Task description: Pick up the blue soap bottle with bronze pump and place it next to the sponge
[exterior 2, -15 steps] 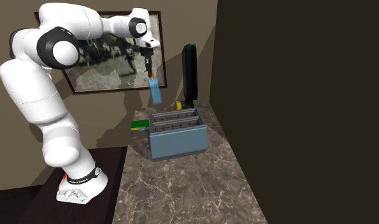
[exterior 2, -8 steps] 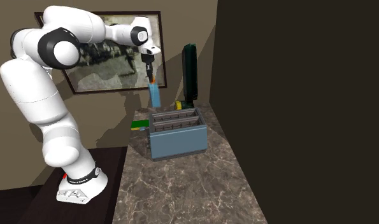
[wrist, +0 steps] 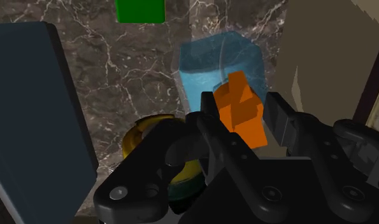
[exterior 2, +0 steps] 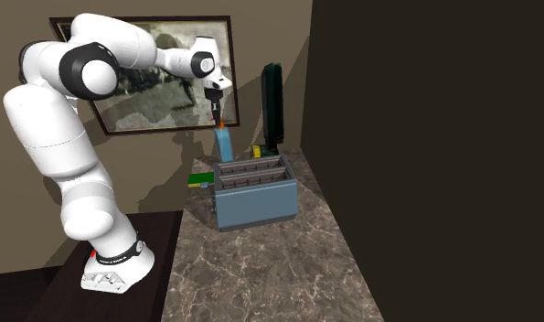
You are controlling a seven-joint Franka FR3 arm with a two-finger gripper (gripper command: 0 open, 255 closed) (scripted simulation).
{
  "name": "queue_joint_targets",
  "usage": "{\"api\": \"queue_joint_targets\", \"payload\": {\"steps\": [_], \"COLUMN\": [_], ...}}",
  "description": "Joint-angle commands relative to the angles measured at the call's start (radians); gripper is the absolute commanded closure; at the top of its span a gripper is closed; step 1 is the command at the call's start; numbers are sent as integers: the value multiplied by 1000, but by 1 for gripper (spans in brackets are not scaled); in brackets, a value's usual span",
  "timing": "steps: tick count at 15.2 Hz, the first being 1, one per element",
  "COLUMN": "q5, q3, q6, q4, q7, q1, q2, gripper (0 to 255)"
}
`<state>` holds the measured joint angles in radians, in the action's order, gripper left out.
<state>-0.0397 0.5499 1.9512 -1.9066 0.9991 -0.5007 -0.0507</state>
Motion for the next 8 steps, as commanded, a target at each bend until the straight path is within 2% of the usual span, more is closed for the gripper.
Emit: {"api": "queue_joint_targets", "payload": {"steps": [1,8], "q5": [-3,-24], "q3": [0,0], "q6": [28,116], "q4": [-23,-85], "q7": [3,18], "q1": [-1,-4], "q2": [-5,-36], "gripper": [255,255]}}
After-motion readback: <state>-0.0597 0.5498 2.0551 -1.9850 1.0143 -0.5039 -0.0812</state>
